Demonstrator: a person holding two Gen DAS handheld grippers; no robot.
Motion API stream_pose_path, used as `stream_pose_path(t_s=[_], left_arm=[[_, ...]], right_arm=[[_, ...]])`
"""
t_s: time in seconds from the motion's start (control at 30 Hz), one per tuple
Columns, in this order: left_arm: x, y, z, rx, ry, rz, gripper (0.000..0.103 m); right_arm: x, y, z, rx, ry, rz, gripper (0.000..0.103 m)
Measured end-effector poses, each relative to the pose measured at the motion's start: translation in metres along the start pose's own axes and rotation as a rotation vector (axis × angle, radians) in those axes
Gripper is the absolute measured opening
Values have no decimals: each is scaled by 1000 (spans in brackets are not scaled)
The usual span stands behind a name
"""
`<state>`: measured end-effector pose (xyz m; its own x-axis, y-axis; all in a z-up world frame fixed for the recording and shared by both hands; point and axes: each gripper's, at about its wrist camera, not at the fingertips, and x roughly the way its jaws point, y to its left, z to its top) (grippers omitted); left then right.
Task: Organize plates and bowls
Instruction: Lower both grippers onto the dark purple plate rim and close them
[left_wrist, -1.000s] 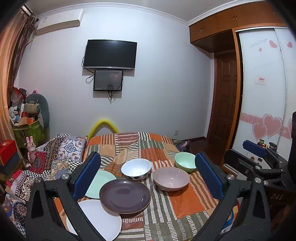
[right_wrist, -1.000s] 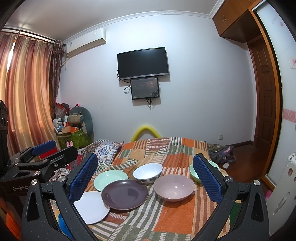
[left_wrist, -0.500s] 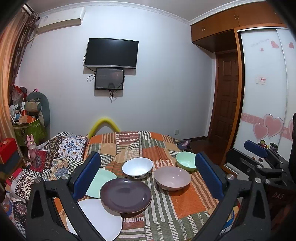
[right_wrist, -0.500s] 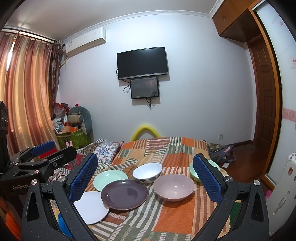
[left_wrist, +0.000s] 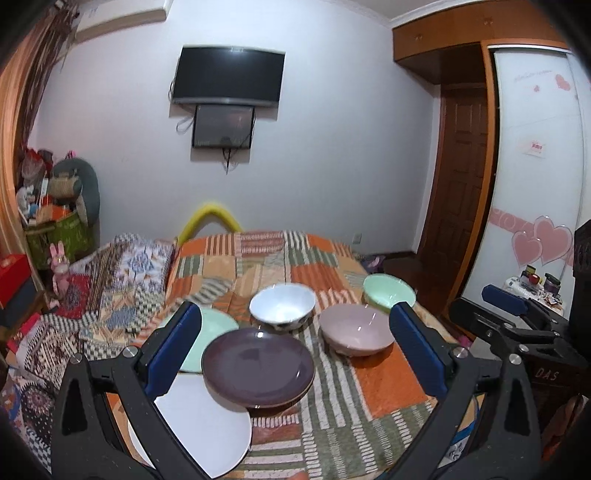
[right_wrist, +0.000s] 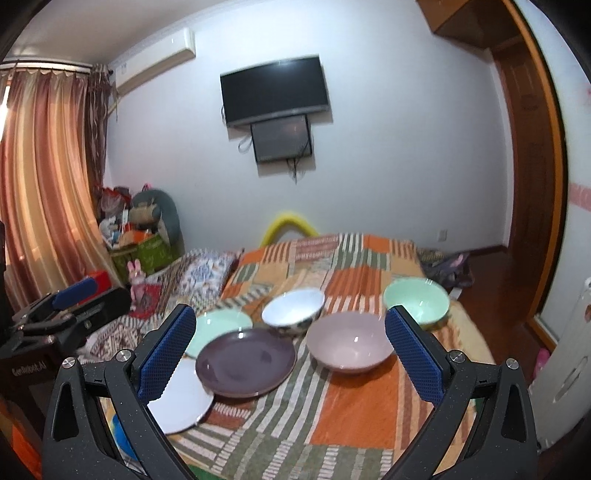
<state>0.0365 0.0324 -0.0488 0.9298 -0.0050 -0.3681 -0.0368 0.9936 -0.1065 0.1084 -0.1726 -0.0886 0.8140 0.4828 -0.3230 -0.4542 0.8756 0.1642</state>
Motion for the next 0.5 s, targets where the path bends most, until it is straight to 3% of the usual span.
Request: stream_pose_path(t_s=[0.27,0.5], left_arm=[[50,41,-24,-51,140,42,103],[105,77,-55,-48,307,99,81]], right_arm=[[41,-7,-19,27,155,24,84],[86,-8,-42,44,306,57,67]])
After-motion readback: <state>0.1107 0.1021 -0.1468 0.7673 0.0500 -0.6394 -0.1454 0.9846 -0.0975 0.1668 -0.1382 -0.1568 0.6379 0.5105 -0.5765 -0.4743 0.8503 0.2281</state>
